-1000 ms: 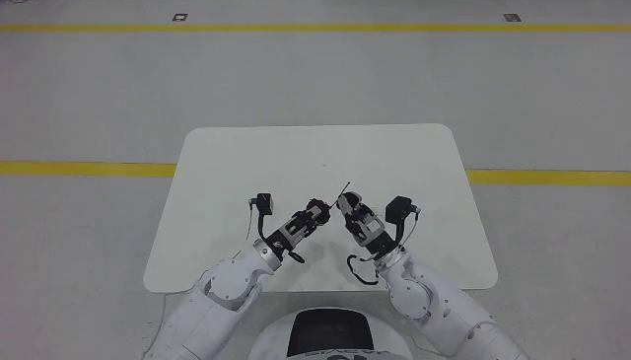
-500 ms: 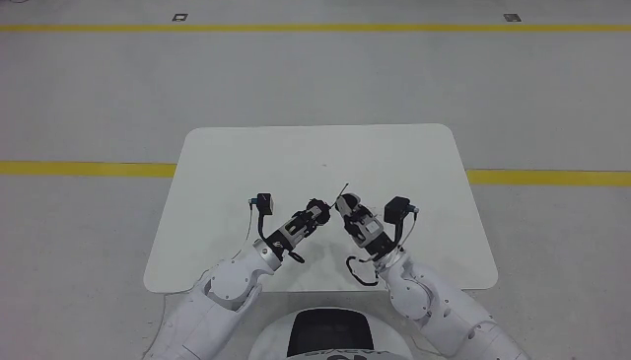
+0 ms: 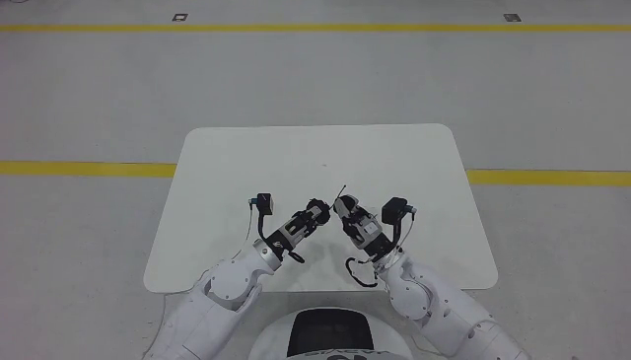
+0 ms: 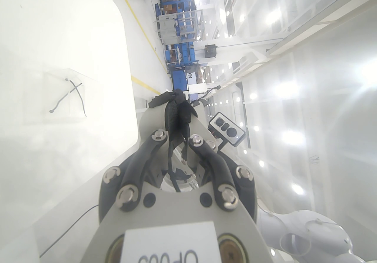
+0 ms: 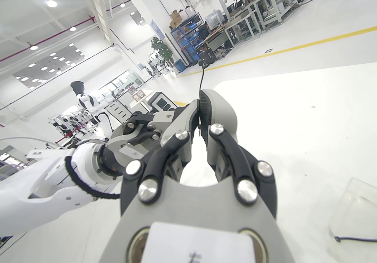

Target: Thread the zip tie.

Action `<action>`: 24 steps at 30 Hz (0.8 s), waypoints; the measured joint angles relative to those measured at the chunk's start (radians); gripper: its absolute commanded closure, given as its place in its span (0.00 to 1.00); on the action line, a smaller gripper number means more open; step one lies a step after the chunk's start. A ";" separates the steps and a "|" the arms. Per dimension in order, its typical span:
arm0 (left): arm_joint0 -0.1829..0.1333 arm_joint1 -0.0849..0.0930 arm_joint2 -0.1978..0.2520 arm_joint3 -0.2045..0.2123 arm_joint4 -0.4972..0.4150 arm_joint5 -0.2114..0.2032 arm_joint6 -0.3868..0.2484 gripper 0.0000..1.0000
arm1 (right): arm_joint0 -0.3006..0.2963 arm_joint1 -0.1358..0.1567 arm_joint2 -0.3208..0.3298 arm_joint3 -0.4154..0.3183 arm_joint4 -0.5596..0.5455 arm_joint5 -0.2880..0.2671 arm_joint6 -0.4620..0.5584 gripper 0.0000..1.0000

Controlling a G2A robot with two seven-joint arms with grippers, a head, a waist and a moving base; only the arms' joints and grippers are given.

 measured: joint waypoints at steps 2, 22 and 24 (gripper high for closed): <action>0.000 0.000 0.000 0.000 0.000 0.000 0.000 1.00 | 0.001 0.001 -0.001 0.000 0.000 0.000 0.000 1.00; 0.000 0.000 0.000 0.000 0.000 0.000 0.000 1.00 | -0.038 0.031 0.054 -0.048 0.008 0.000 -0.014 0.00; 0.000 0.000 0.000 0.000 0.000 0.000 0.000 1.00 | -0.037 0.031 0.054 -0.047 0.008 0.000 -0.014 0.00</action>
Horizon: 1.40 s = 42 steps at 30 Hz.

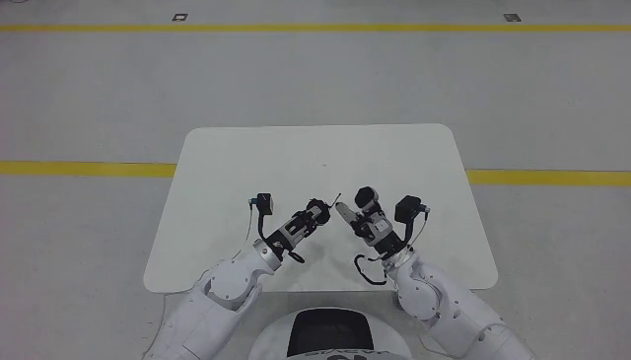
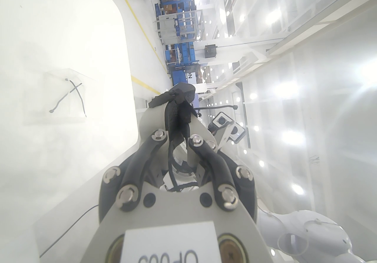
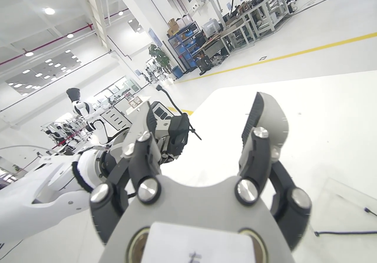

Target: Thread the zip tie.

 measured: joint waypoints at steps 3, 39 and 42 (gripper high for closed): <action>0.000 0.000 0.000 0.000 0.000 0.000 0.000 1.00 | 0.000 0.000 0.000 0.000 0.000 0.000 0.000 0.00; -0.008 0.005 -0.061 0.044 -0.285 0.000 -0.285 1.00 | -0.026 0.068 0.276 -0.111 0.884 0.000 0.991 0.00; -0.009 0.004 -0.059 0.043 -0.296 0.004 -0.284 1.00 | -0.026 0.068 0.275 -0.112 0.886 0.000 0.993 0.00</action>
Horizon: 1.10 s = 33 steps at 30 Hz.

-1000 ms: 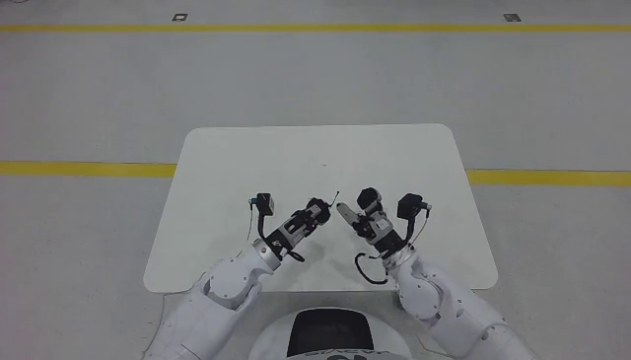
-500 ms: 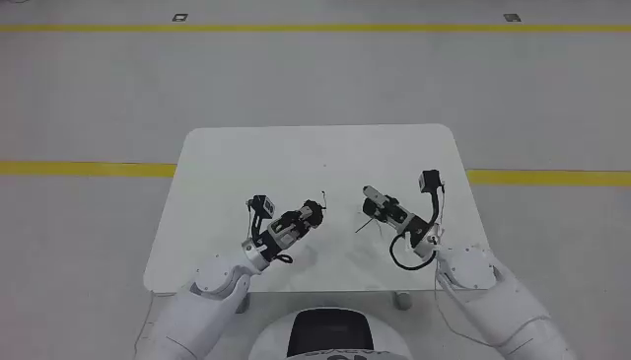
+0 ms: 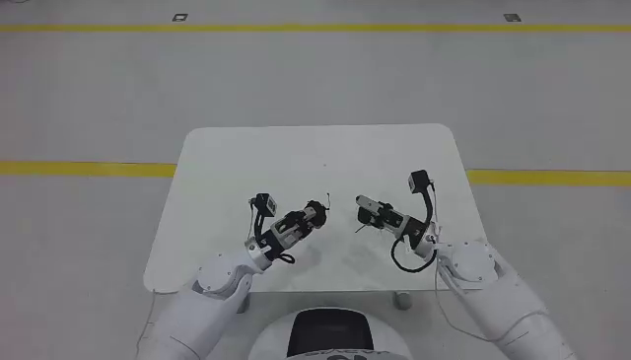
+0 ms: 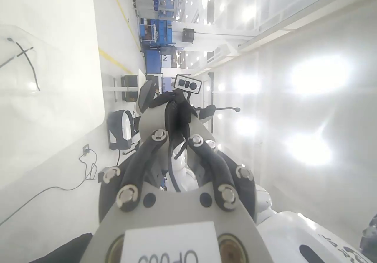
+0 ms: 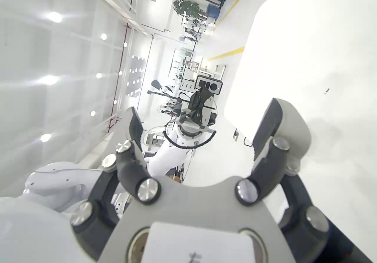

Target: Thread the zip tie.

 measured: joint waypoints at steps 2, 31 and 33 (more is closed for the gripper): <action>-0.005 -0.001 0.003 0.004 -0.034 0.001 -0.011 1.00 | 0.005 -0.002 -0.011 0.008 0.036 0.000 0.034 0.00; -0.103 -0.043 0.058 0.134 -0.323 -0.004 -0.331 1.00 | 0.208 -0.071 -0.086 0.411 0.635 0.055 0.671 0.00; -0.108 -0.052 0.052 0.147 -0.336 -0.004 -0.360 1.00 | 0.221 -0.079 -0.099 0.438 0.675 0.060 0.705 0.00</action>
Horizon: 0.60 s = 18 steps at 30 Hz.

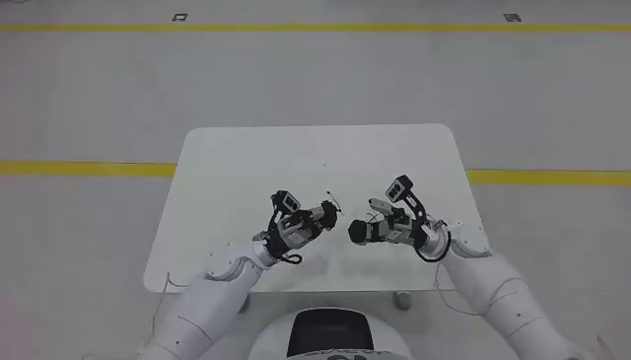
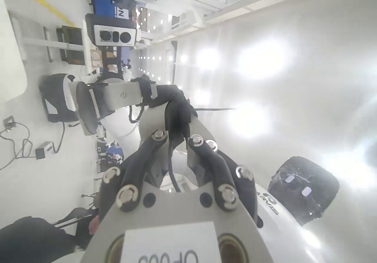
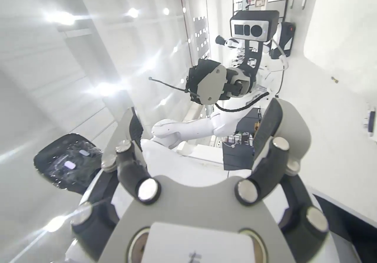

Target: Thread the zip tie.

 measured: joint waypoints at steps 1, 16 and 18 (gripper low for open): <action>-0.002 -0.004 -0.003 0.005 -0.005 0.000 -0.012 1.00 | 0.006 -0.004 -0.005 0.011 0.018 0.002 0.016 0.00; -0.001 -0.015 0.004 0.011 -0.004 0.000 0.019 1.00 | -0.011 -0.014 0.003 -0.020 0.081 -0.017 0.027 0.00; -0.002 -0.016 0.007 0.014 -0.007 0.000 0.022 1.00 | -0.014 -0.015 0.006 -0.020 0.087 -0.020 0.034 0.00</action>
